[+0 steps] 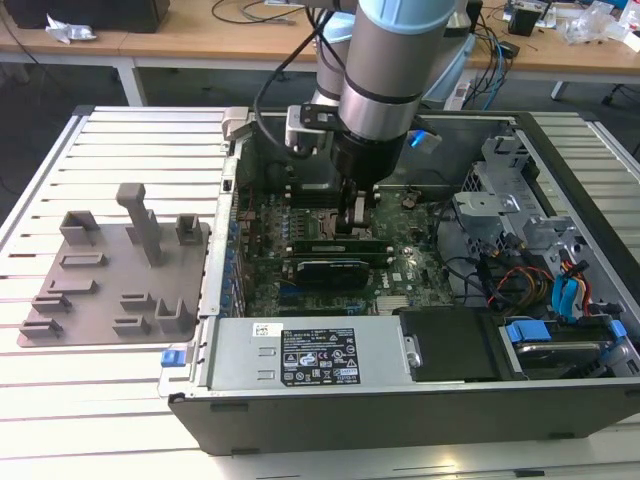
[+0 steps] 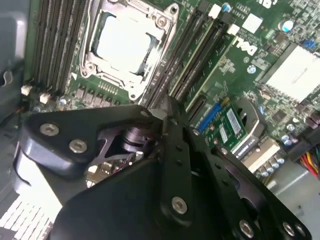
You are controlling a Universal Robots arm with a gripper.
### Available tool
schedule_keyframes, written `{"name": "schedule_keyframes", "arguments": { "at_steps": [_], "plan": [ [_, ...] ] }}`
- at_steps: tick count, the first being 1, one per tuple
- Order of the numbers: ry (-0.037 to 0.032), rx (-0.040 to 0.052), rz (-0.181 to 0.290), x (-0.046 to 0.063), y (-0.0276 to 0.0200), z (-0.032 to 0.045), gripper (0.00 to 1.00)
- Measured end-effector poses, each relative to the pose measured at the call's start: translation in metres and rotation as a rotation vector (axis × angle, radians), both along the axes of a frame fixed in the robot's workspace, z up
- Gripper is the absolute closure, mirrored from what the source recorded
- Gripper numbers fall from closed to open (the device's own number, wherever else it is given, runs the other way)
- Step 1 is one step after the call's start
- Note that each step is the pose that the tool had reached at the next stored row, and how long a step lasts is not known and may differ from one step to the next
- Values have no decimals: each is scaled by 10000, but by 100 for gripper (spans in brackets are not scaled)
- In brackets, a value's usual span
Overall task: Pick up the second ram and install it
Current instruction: 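Insert the second ram into the second slot, then press down the second ram until it locks into place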
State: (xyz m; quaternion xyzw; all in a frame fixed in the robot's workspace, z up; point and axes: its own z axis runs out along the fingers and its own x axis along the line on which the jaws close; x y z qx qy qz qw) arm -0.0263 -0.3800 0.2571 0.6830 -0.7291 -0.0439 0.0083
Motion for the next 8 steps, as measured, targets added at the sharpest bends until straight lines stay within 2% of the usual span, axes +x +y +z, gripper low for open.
{"name": "schedule_keyframes", "arguments": {
  "at_steps": [8],
  "plan": [
    [1, -2, -1, 3, 2, -1, 90]
  ]
}}
